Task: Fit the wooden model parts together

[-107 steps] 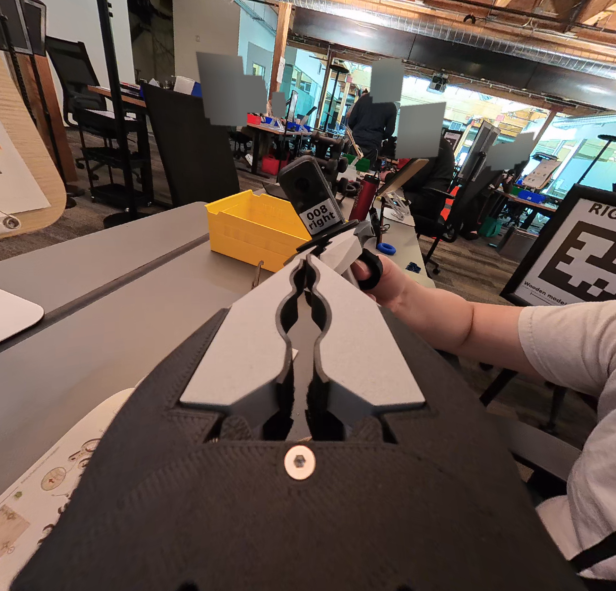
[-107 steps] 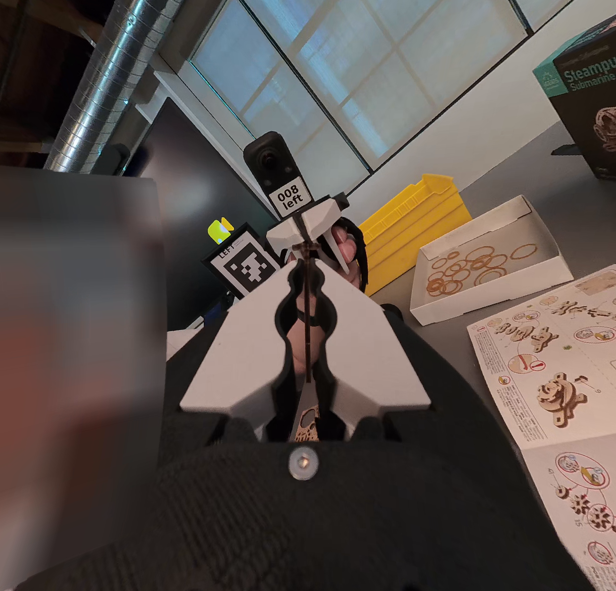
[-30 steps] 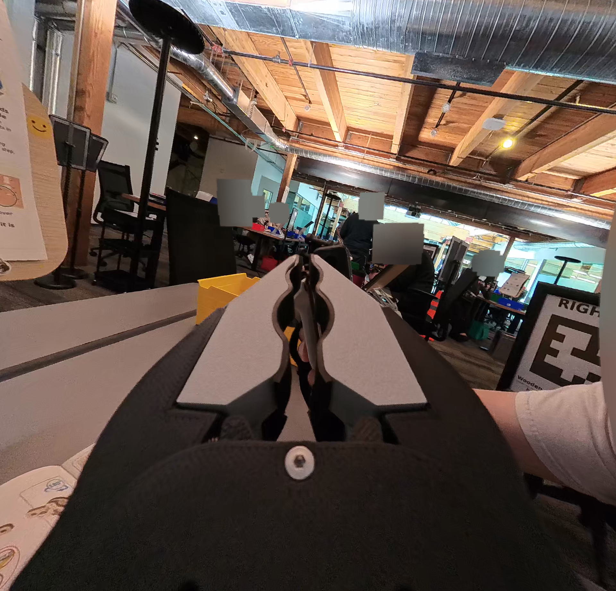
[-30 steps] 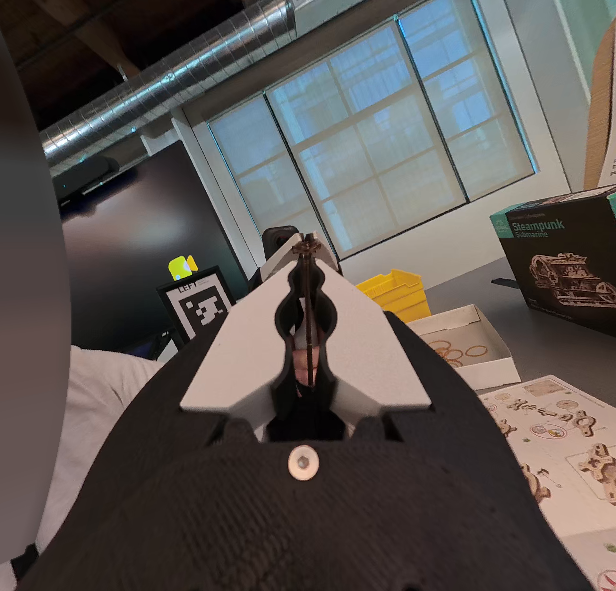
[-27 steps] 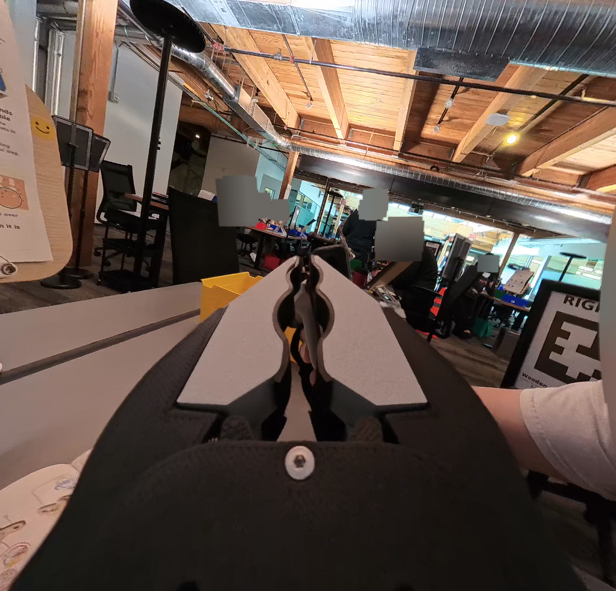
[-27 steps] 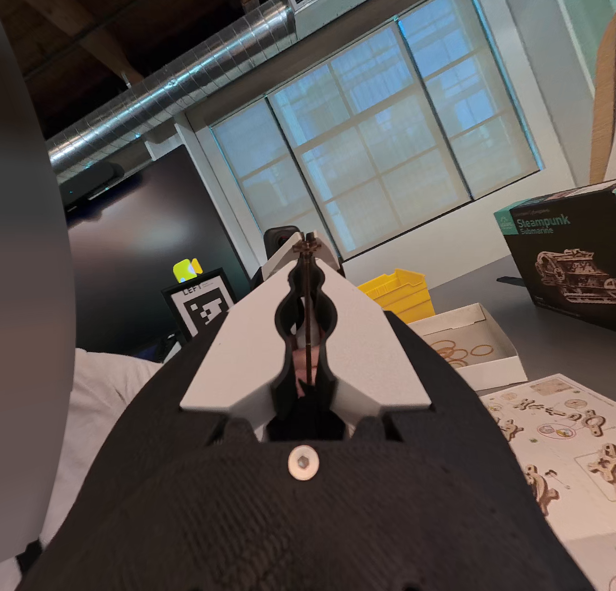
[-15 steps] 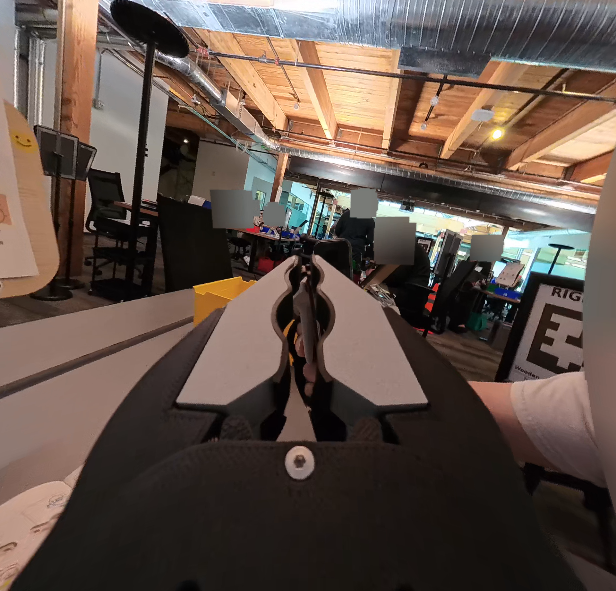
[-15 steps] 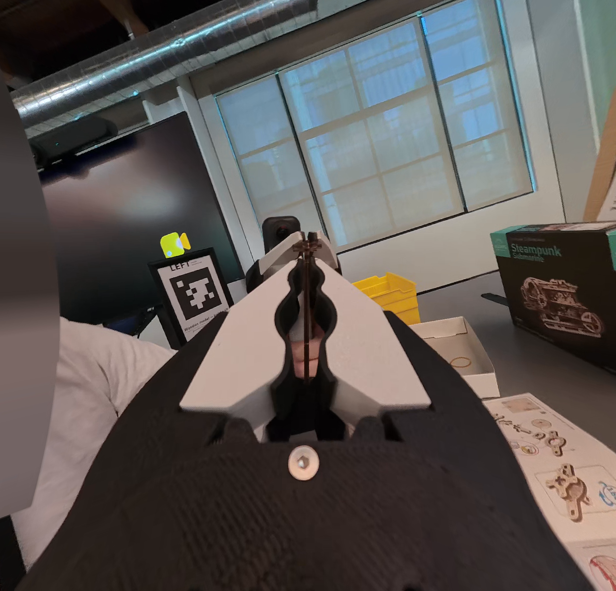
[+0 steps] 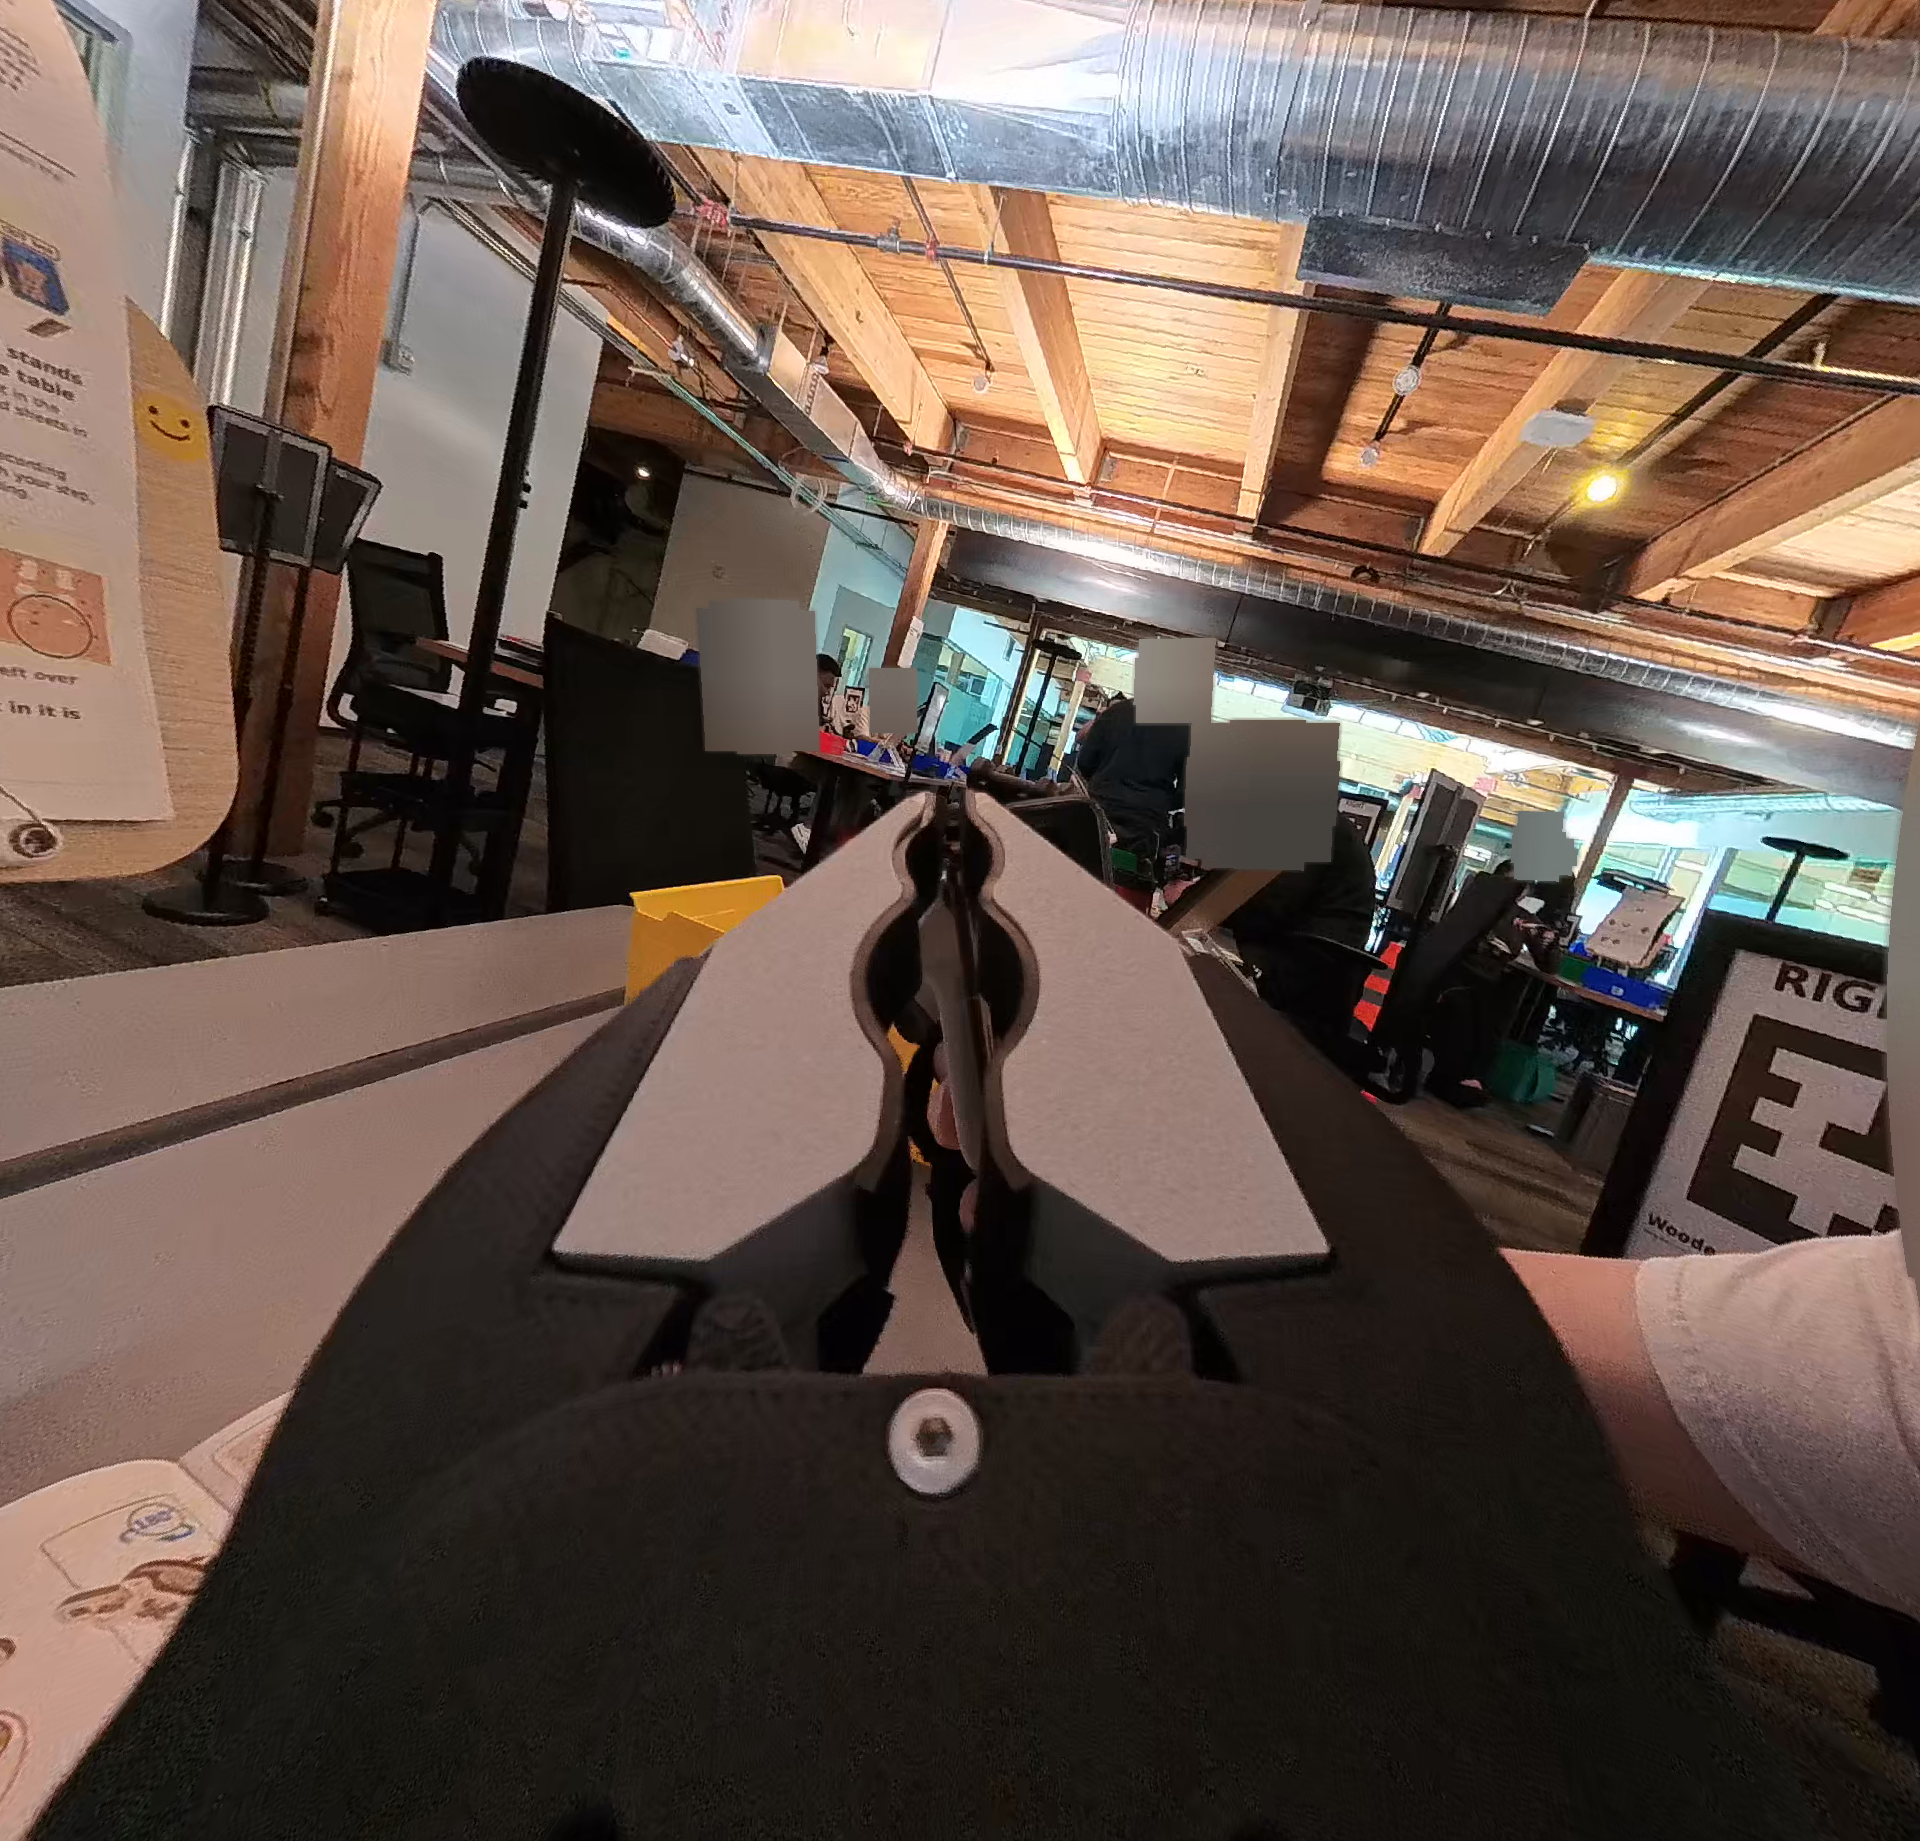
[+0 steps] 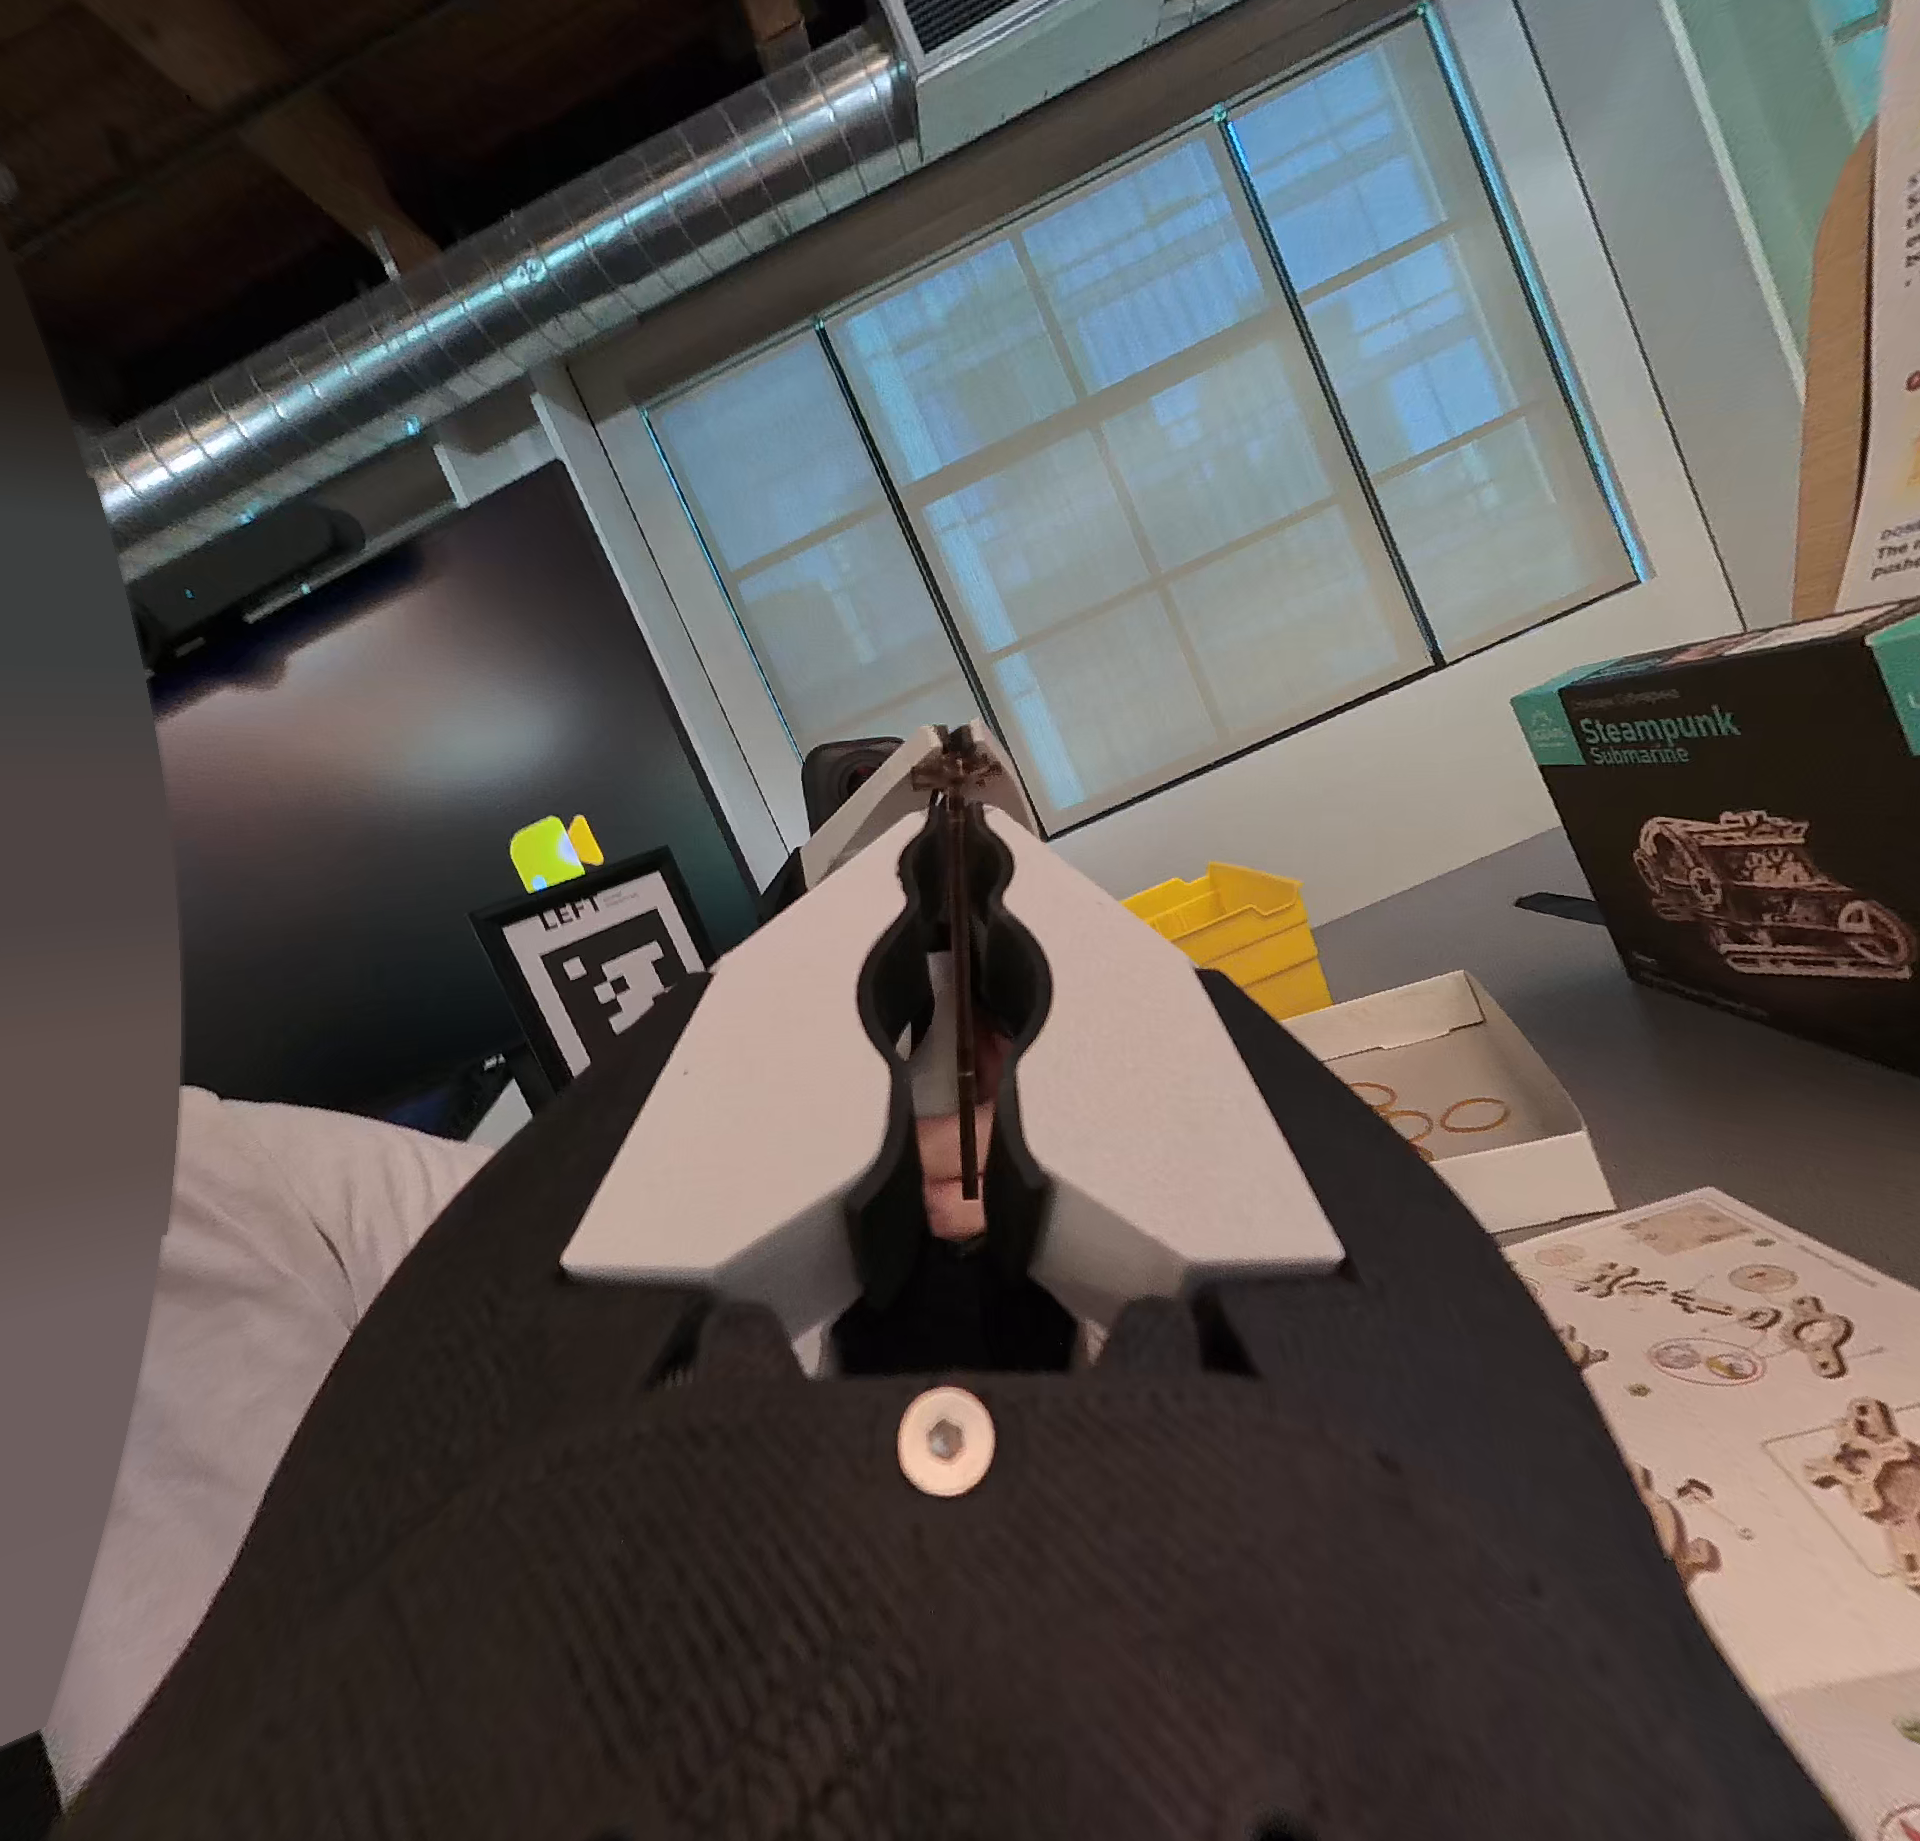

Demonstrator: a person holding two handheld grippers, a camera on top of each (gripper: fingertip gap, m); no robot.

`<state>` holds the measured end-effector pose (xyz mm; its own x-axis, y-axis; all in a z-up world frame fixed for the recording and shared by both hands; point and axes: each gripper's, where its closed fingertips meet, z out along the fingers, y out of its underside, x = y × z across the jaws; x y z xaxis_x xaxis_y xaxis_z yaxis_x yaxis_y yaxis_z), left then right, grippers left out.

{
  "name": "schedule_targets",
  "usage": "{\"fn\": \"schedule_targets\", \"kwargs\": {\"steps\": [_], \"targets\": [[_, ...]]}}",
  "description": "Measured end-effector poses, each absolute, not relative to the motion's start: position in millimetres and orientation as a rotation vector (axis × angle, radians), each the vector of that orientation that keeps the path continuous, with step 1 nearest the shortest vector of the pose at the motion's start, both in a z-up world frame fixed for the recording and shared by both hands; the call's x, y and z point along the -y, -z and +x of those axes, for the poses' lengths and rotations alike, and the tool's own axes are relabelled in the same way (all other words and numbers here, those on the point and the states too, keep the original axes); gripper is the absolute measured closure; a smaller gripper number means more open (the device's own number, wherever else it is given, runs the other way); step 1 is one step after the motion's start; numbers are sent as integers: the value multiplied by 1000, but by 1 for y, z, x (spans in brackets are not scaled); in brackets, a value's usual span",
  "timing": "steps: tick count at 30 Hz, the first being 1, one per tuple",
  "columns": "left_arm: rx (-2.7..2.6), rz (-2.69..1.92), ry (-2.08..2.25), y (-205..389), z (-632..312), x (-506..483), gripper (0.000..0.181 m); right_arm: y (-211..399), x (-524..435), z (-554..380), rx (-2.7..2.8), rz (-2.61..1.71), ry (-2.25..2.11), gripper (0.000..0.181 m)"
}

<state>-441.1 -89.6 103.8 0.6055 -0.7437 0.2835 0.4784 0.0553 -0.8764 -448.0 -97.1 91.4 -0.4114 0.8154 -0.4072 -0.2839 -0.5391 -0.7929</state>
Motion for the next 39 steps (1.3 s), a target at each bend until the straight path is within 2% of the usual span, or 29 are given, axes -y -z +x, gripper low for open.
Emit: {"fn": "schedule_targets", "kwargs": {"steps": [15,19,23,32,39], "targets": [[-310,-1220,950,-104,-443,88,180,-91,96,-450,834,-1085,-2010,181],[-409,-1263,955,-104,-440,92,171,-91,96,-449,922,-1071,-1949,180],[-440,-1335,951,-99,-440,89,171,-87,94,-450,975,-1073,-1895,180],[-378,-1333,1242,-103,-441,93,177,-90,100,-448,1083,-1013,-1925,179],[-489,-1355,951,-99,-440,91,173,-86,96,-450,1058,-1042,-1935,180]]}}
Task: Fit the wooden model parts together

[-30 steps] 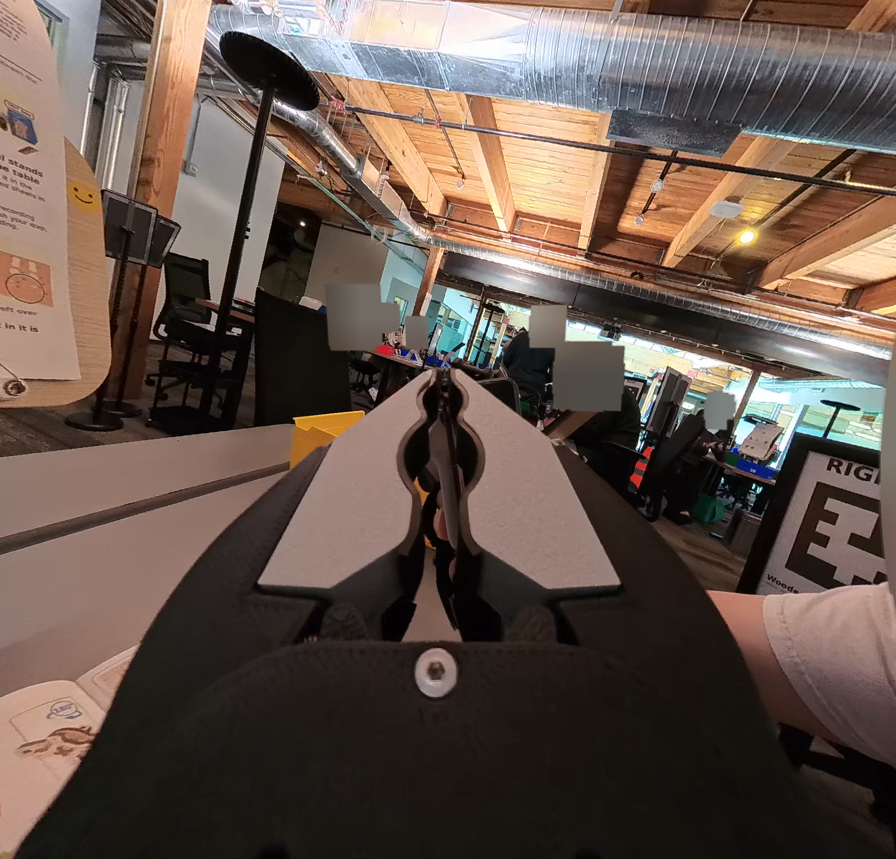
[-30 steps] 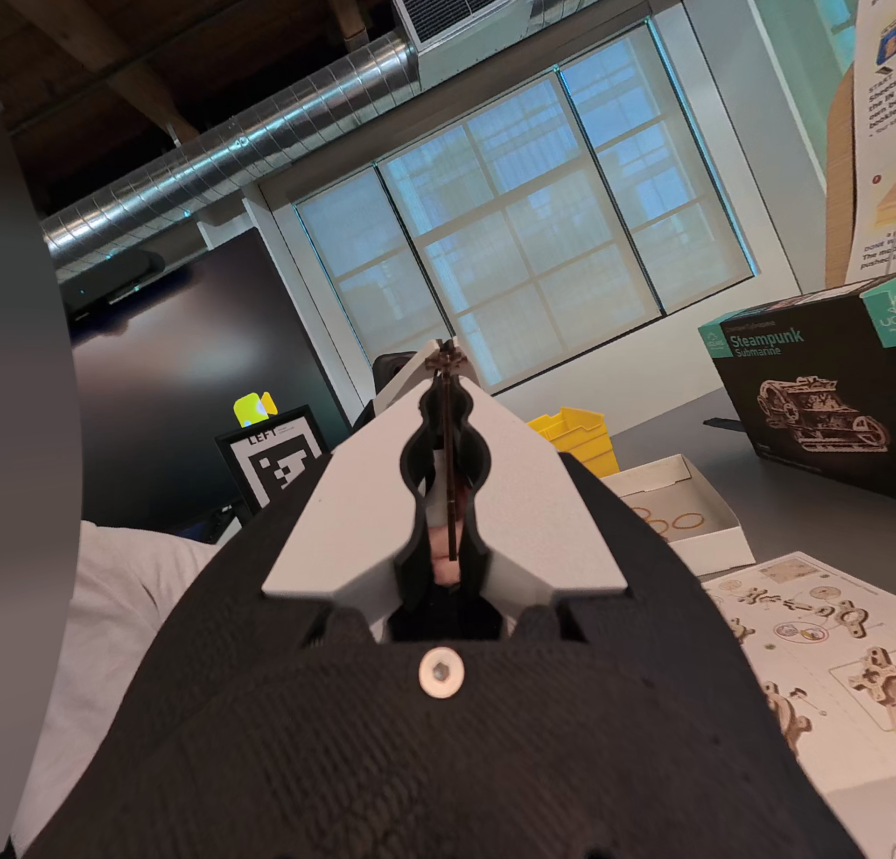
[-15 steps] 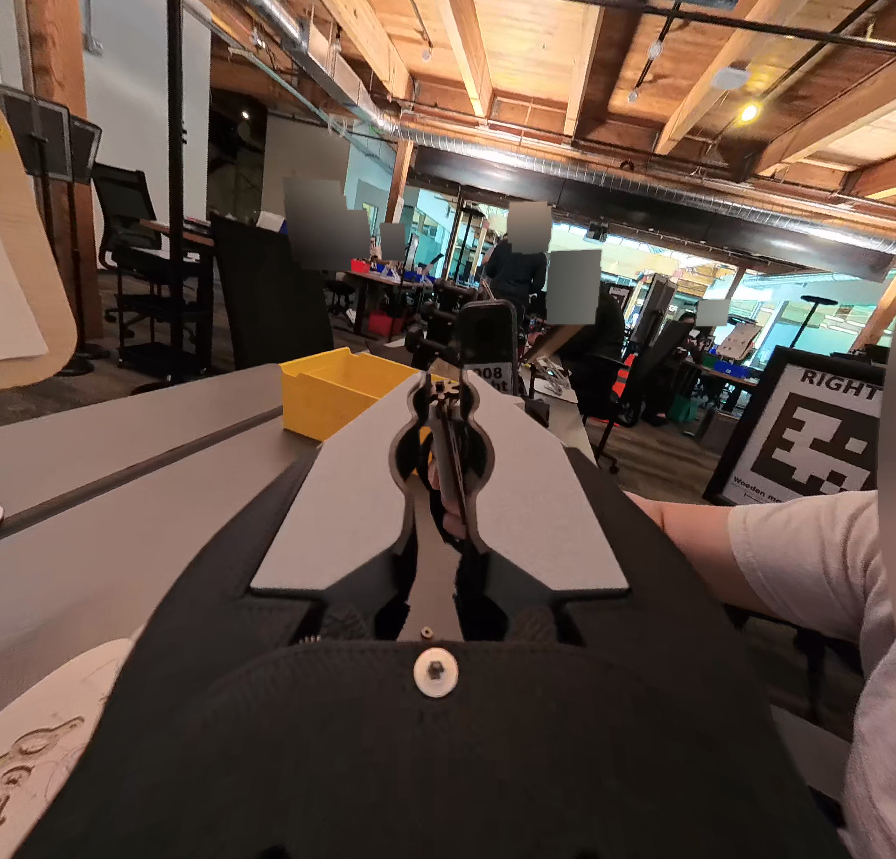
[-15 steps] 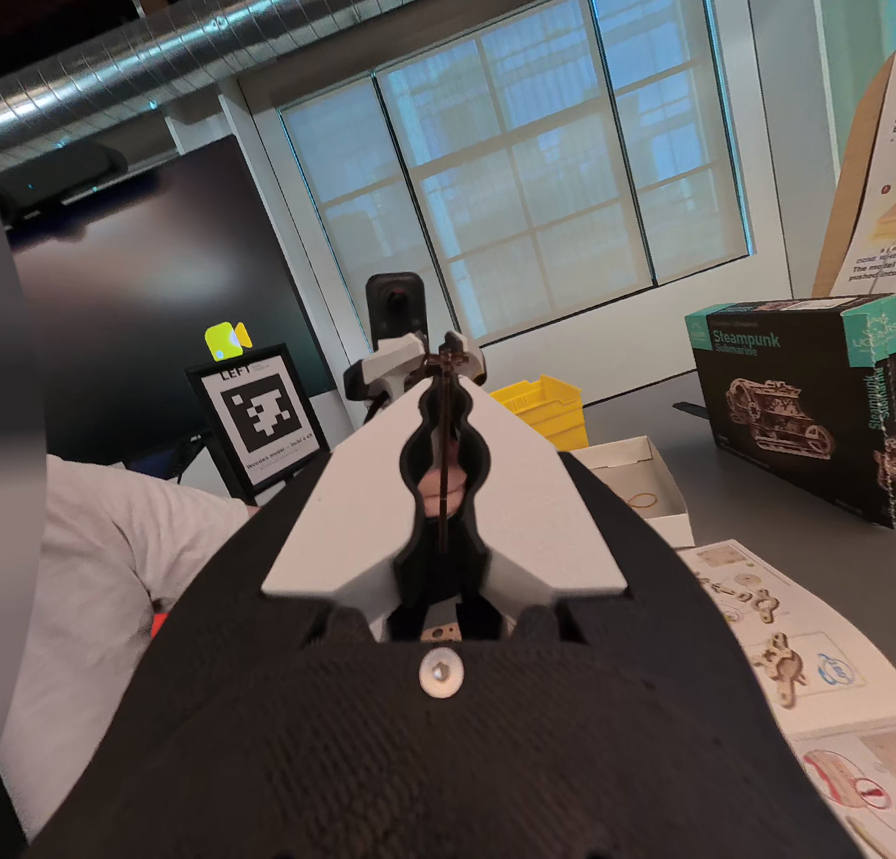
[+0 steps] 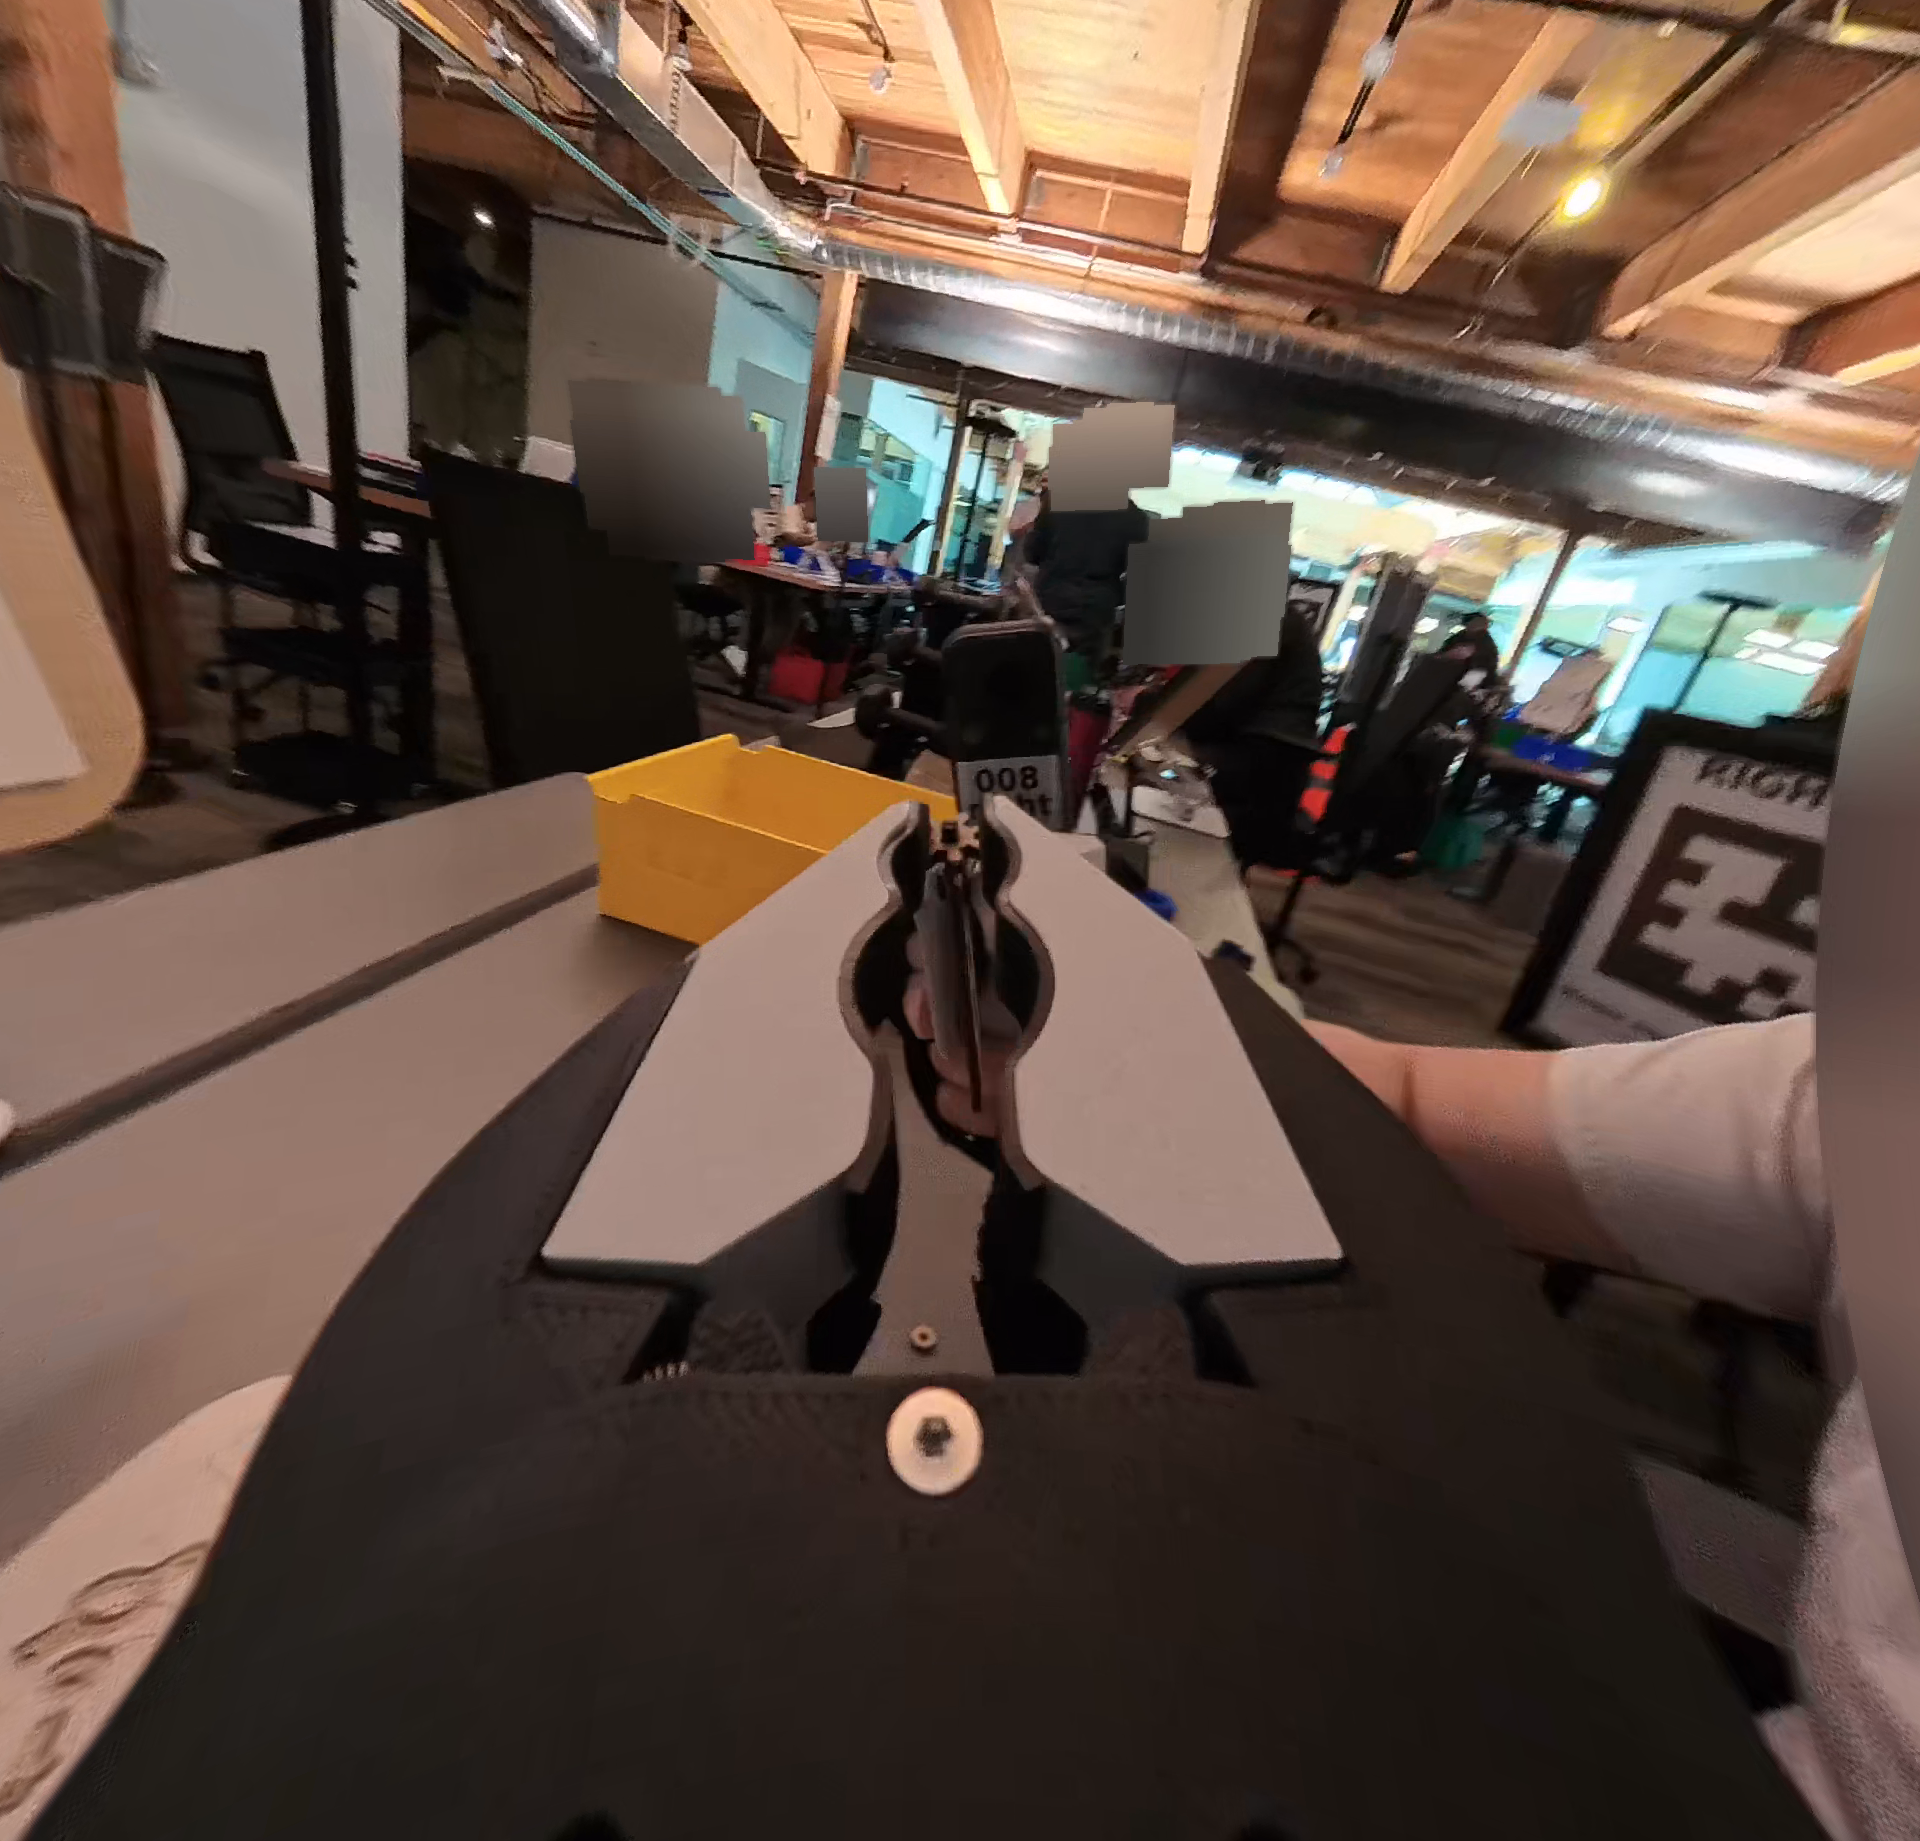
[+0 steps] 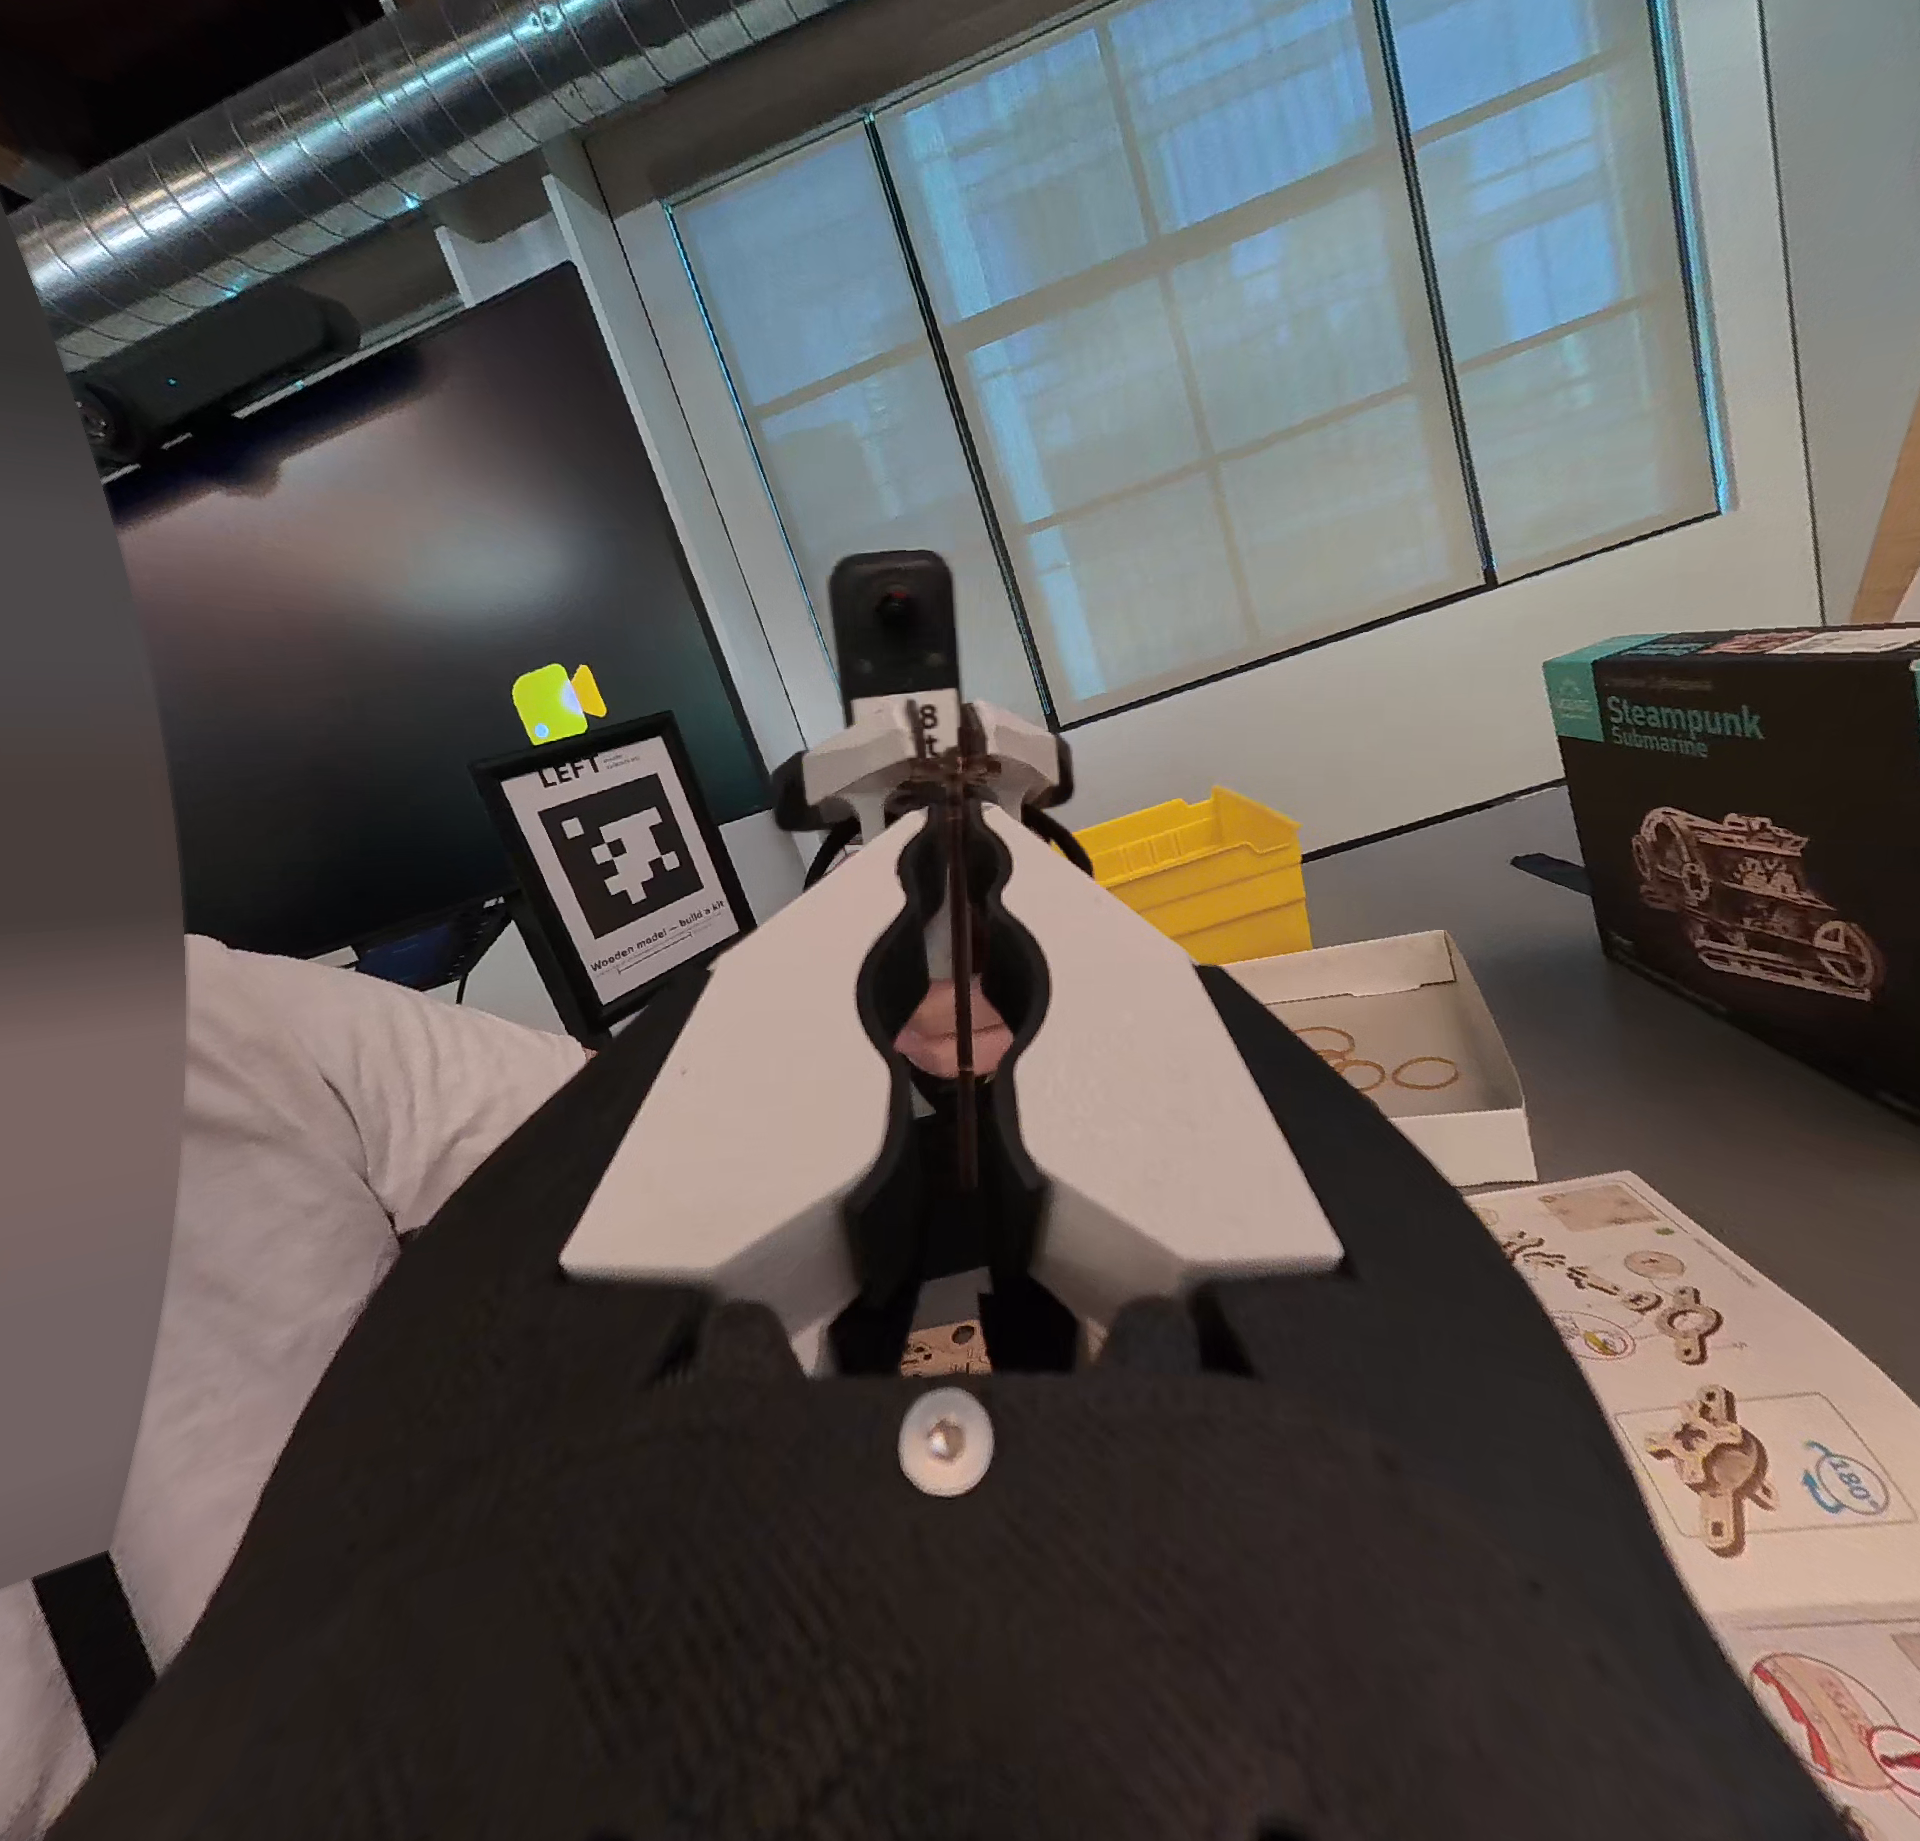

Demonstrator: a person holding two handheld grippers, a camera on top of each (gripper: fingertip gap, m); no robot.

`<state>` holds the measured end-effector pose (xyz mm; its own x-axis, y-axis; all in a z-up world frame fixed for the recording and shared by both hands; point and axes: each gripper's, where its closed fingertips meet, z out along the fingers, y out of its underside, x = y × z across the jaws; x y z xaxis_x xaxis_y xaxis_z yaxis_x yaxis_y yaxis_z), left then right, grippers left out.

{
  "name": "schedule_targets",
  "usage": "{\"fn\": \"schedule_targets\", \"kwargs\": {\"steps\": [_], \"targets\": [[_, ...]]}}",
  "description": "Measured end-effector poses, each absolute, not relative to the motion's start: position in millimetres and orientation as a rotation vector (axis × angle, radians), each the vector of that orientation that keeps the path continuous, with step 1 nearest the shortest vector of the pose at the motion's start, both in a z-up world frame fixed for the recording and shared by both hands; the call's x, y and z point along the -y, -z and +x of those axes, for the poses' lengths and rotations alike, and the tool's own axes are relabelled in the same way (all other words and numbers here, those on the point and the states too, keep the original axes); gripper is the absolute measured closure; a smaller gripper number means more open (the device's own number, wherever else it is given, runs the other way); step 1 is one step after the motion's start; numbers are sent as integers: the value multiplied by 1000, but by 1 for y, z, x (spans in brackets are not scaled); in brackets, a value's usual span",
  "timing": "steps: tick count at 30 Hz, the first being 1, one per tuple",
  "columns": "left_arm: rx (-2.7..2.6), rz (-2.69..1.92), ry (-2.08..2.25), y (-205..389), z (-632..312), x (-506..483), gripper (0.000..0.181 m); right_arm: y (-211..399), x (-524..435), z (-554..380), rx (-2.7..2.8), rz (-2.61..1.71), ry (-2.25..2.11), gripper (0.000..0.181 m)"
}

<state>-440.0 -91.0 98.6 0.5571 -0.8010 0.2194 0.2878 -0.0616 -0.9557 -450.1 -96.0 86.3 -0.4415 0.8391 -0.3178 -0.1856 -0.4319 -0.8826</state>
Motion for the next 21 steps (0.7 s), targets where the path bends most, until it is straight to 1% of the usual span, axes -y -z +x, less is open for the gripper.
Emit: {"fn": "schedule_targets", "kwargs": {"steps": [4,6,17,21], "targets": [[-498,-1377,922,-96,-439,91,174,-85,97,-450,1066,-1034,-1914,180],[-508,-1390,902,-94,-439,90,178,-83,98,-451,1089,-1029,-1882,180],[-506,-1398,903,-92,-439,89,178,-83,97,-451,1089,-1046,-1837,181],[-513,-1400,841,-90,-439,86,178,-81,95,-452,1082,-1092,-1840,181]]}}
